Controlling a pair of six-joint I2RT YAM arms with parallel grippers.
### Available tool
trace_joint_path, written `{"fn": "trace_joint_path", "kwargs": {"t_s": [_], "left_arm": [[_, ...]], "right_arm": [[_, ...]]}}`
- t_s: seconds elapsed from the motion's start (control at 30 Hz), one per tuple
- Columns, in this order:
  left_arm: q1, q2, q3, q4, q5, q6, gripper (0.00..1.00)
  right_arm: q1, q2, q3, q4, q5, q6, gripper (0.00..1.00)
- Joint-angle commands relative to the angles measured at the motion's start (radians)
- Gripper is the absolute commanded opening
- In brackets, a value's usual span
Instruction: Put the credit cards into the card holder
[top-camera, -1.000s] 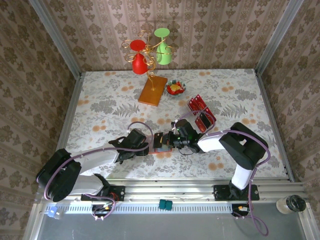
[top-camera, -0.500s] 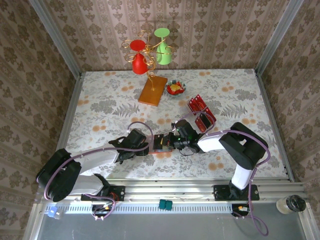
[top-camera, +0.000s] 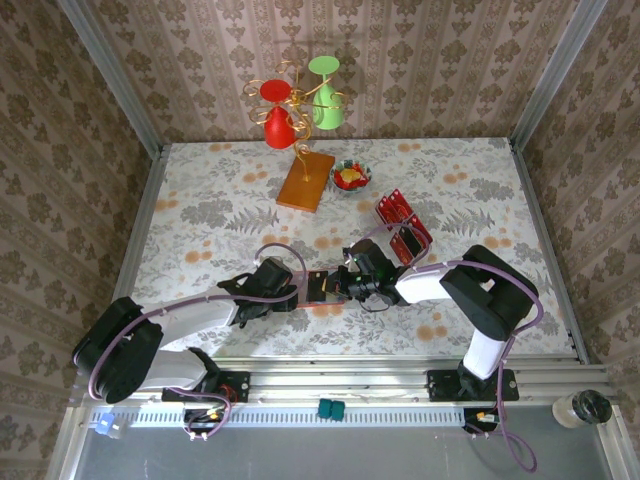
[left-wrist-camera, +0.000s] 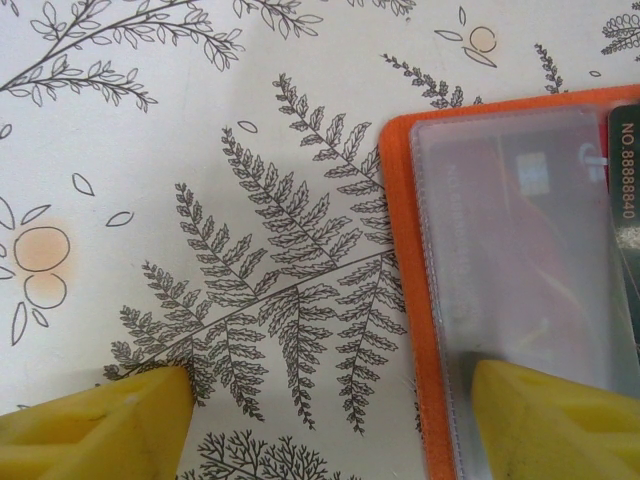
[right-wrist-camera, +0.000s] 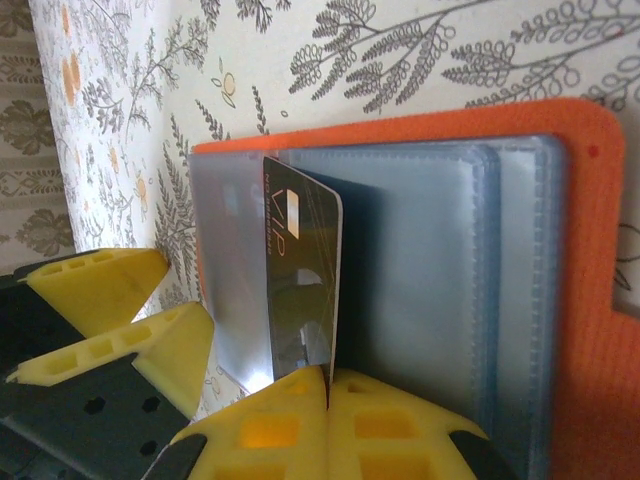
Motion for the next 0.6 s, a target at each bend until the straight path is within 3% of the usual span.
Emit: {"fn": "trace_joint_path", "kwargs": {"t_s": [0.0,0.57], "left_arm": [[-0.007,0.017,-0.014,-0.03,0.002,-0.019,0.75],[-0.007,0.017,-0.016,-0.025,0.003,-0.021,0.75]], "right_arm": [[0.004,-0.008,0.001,-0.115,-0.01,-0.015,0.0],[0.009,0.029,0.06,-0.191,-0.039,-0.027,0.0]]}}
